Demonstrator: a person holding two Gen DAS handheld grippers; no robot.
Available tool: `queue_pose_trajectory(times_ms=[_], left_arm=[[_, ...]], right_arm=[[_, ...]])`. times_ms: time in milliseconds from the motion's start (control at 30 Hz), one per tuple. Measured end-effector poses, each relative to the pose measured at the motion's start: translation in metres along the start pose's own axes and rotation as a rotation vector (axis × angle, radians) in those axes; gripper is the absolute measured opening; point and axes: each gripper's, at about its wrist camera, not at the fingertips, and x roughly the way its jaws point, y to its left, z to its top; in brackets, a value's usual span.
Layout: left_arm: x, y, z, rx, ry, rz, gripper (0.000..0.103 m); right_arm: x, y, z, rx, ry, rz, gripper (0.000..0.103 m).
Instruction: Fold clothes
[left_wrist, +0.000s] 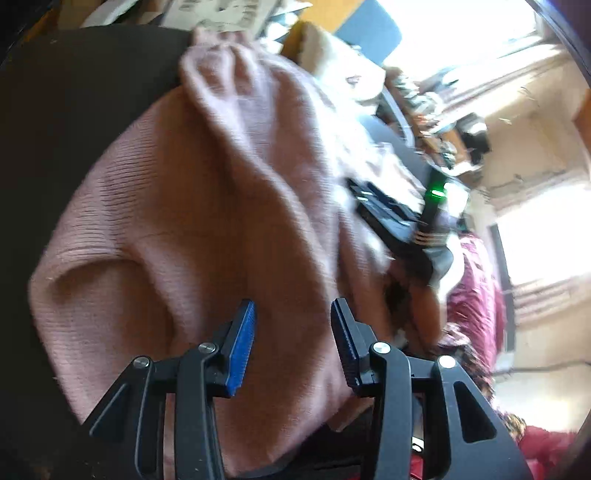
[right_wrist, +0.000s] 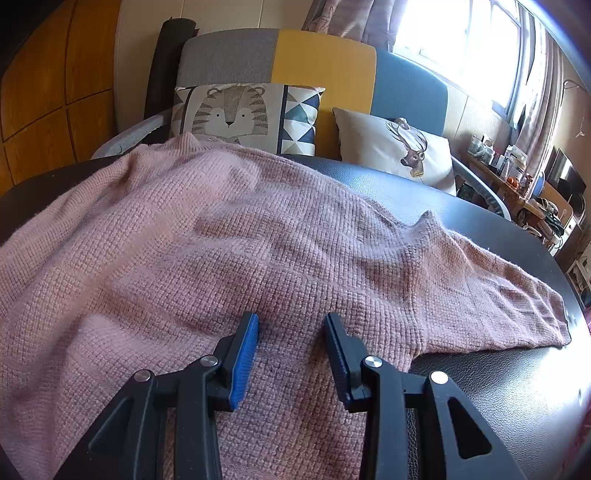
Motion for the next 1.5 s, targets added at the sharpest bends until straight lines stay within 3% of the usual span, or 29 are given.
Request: queue_pose_trajectory(times_ms=[33, 100, 200, 267, 367, 400, 433, 467, 600, 800, 1000, 1233, 1500], left_arm=[[0.002, -0.004, -0.003, 0.021, 0.001, -0.023, 0.058], [0.002, -0.009, -0.007, 0.066, 0.000, -0.030, 0.071], [0.009, -0.023, -0.015, 0.155, 0.011, 0.116, 0.071], [0.024, -0.035, -0.021, 0.243, 0.066, 0.208, 0.071], [0.044, -0.050, -0.034, 0.348, 0.138, 0.276, 0.070], [0.046, -0.052, -0.037, 0.366, 0.125, 0.303, 0.053], [0.048, -0.053, -0.040, 0.381, 0.112, 0.330, 0.028], [0.047, -0.051, -0.041, 0.381, 0.097, 0.350, 0.026], [0.021, -0.038, -0.037, 0.302, 0.028, 0.254, 0.018], [-0.023, -0.014, -0.023, 0.140, -0.084, 0.180, 0.017], [-0.065, 0.036, -0.003, -0.043, -0.215, 0.172, 0.010], [-0.124, 0.073, 0.030, -0.074, -0.372, 0.384, 0.010], [-0.160, 0.130, 0.087, -0.156, -0.445, 0.602, 0.010]], right_arm=[[0.000, 0.000, 0.000, 0.001, 0.000, 0.001, 0.037], [-0.001, -0.001, 0.000, 0.000, -0.001, 0.002, 0.037], [-0.001, -0.002, 0.000, 0.001, -0.001, 0.002, 0.037], [-0.001, -0.002, 0.000, 0.002, -0.001, 0.004, 0.037], [0.000, -0.002, 0.000, 0.003, -0.001, 0.004, 0.037], [0.000, -0.002, 0.000, 0.003, -0.001, 0.004, 0.037], [0.000, -0.002, 0.000, 0.003, -0.001, 0.004, 0.037], [0.000, -0.002, 0.000, 0.003, -0.001, 0.004, 0.037], [0.000, 0.000, 0.000, 0.004, -0.001, 0.003, 0.037], [0.001, 0.002, 0.001, 0.001, 0.000, -0.001, 0.037], [0.001, 0.004, 0.001, -0.001, 0.001, -0.006, 0.037], [0.002, 0.009, 0.001, -0.006, 0.002, -0.017, 0.037], [0.002, 0.008, -0.001, -0.015, 0.000, -0.027, 0.037]])
